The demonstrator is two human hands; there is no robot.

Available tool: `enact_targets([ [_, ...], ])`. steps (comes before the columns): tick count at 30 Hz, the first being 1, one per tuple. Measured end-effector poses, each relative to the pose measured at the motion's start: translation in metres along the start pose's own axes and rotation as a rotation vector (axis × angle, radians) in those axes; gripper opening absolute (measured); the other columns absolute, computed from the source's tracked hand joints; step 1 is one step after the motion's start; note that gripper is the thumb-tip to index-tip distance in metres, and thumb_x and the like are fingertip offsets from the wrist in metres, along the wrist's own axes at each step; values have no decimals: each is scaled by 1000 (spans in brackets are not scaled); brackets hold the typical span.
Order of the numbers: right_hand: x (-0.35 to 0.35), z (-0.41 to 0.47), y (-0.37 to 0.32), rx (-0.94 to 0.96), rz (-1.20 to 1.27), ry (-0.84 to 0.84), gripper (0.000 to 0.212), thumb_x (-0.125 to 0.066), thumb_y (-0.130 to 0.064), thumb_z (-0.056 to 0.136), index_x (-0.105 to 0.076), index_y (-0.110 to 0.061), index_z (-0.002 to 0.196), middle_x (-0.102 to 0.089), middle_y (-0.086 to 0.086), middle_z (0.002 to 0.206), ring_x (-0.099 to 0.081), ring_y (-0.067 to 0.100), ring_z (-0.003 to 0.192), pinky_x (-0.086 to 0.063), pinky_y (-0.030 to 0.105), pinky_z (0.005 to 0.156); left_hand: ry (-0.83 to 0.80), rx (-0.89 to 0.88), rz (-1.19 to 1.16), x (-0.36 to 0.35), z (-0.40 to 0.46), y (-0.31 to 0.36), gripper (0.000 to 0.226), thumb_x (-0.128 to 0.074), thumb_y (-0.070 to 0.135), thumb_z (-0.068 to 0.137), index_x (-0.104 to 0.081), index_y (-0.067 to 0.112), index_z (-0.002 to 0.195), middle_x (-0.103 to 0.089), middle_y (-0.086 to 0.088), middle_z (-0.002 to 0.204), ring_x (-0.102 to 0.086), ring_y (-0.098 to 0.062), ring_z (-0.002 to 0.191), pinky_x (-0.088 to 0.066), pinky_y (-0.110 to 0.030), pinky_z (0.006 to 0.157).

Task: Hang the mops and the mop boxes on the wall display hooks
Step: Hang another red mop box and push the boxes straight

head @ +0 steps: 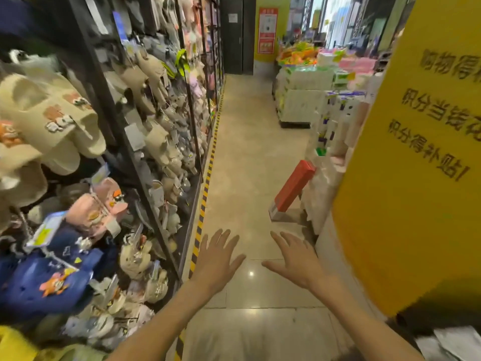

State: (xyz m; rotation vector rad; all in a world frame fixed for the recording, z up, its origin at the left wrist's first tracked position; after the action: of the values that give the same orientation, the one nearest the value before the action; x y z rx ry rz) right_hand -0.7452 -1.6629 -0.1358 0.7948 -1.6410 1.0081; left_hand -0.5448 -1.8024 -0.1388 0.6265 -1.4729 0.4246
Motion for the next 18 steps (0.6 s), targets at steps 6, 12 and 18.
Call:
enact_targets([
  [6,2,145,42,-16,-18,-25,96,-42,-84,92,-14,-32,168,-23,2,174,-20,24,161,-17,52,130,-5,-33,-33,-30,157,-40,88,1,71,92,-32,30,162,-25,-1,172,-15,-24,162,-9,-51,130],
  [12,25,300,85,-70,-7,-44,97,-44,-84,91,-21,-29,167,-30,-3,171,-29,21,157,-28,45,126,-12,-99,-79,-42,329,-84,107,19,80,86,-38,28,160,-33,-3,170,-22,-26,160,0,-46,126],
  [18,62,419,129,-194,49,-23,94,-48,-82,91,-23,-32,166,-33,-2,170,-35,25,155,-28,47,126,-97,-212,-78,-32,493,-94,100,11,80,89,-36,28,161,-31,-4,170,-21,-27,160,-10,-53,128],
])
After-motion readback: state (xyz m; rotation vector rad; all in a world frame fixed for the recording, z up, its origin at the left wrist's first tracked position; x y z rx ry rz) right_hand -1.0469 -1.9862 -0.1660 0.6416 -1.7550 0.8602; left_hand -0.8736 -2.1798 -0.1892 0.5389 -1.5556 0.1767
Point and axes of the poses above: each hand's wrist, its own z-axis towards the middle knuckle, its own x-axis out of the back of the hand, y = z × x, the point moved 1 cm from there along z, towards the middle knuckle
